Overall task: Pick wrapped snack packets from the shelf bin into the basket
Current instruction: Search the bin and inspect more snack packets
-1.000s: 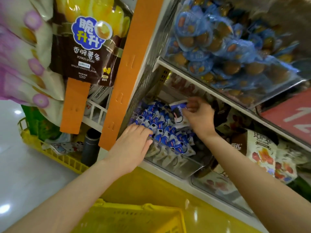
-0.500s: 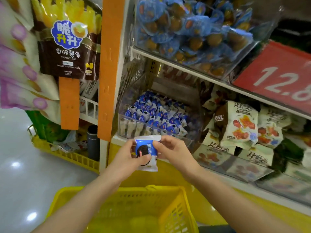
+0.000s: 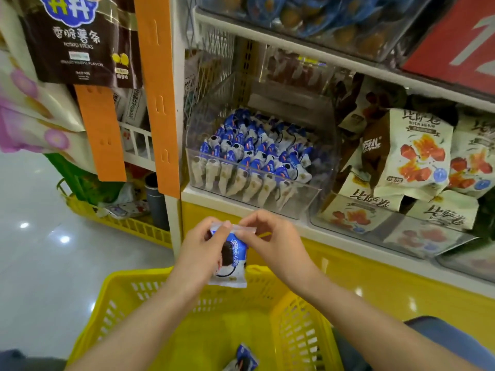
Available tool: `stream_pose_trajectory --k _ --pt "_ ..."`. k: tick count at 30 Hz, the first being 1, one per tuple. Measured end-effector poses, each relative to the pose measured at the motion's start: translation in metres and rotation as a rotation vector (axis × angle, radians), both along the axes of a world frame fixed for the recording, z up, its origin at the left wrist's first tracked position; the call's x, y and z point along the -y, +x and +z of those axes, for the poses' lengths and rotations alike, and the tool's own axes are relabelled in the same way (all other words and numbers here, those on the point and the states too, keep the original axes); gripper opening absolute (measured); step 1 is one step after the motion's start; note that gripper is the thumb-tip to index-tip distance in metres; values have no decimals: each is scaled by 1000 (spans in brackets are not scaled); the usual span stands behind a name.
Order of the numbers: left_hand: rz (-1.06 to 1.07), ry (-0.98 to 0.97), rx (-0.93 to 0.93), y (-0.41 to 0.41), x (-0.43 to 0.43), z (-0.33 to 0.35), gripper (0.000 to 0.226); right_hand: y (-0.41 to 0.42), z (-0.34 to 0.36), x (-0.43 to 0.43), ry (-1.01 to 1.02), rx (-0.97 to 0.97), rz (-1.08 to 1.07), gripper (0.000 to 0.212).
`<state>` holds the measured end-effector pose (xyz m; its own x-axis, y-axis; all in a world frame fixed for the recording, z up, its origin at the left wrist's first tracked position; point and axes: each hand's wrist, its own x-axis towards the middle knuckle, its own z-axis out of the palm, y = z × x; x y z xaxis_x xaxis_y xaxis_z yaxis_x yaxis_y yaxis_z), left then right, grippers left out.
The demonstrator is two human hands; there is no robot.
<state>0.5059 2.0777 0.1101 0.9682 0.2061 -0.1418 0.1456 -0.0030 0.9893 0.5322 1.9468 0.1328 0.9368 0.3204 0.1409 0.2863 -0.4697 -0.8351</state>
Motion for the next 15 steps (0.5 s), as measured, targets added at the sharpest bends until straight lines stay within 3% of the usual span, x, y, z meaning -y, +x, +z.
stream_pose_trajectory --k 3,5,7,9,15 --pt "-12 -10 -49 -1 4 -6 24 0 -2 2 -250 311 110 13" --pt "-1 -12 -45 -1 6 -6 25 0 -6 1 -227 285 88 14" --pt "16 -11 -18 -1 6 -4 25 3 -7 0 -133 128 -19 16" --pt "22 0 9 0 7 -2 24 7 -6 -1 -113 52 -49 3" --pt "-14 -65 -47 2 7 -1 23 4 0 3 -303 330 72 8"
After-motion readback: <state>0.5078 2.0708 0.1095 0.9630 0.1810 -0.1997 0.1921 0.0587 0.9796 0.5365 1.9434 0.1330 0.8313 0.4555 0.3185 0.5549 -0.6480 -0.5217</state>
